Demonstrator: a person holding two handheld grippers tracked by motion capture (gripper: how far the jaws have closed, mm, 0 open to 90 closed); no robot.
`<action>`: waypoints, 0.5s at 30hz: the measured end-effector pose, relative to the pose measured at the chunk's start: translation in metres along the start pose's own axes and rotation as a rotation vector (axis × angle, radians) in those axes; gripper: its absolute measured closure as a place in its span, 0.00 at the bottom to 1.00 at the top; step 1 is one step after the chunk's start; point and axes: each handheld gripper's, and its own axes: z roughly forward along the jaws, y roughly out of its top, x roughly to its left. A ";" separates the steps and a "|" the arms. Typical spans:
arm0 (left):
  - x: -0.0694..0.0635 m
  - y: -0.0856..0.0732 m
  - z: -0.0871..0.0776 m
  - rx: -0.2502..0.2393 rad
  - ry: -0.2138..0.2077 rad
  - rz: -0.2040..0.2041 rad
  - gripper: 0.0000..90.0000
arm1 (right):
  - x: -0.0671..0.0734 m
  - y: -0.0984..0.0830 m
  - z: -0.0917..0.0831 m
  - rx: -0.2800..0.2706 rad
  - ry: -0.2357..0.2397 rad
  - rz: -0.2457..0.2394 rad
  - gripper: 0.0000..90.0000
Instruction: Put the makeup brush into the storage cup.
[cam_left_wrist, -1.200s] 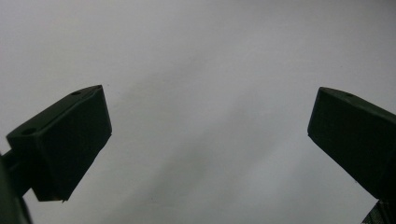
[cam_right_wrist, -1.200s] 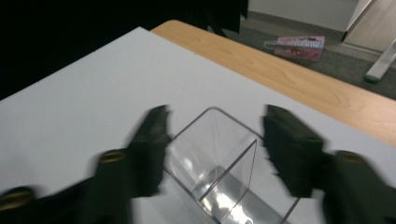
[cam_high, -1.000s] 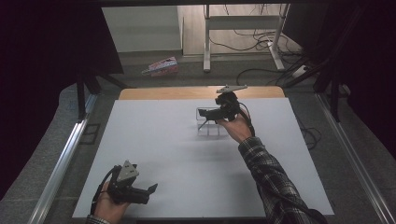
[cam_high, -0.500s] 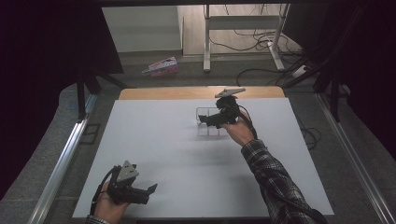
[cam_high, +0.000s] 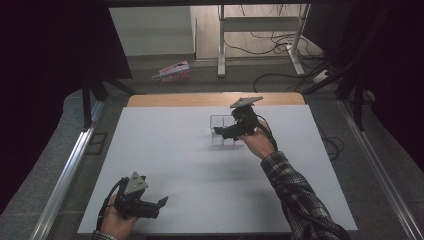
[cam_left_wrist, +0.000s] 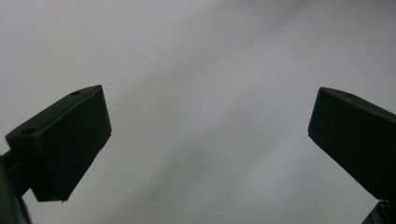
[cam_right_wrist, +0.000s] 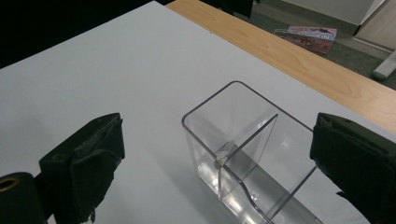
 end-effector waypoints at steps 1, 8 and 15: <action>0.000 0.000 0.000 0.000 -0.001 -0.002 0.00 | 0.001 0.000 -0.001 0.001 0.001 -0.005 0.03; 0.000 0.000 0.000 -0.002 -0.001 -0.003 0.00 | 0.005 -0.002 -0.004 0.007 0.005 -0.023 0.03; 0.001 0.000 0.000 -0.004 -0.003 -0.004 0.00 | 0.007 -0.007 -0.008 0.014 0.011 -0.025 0.03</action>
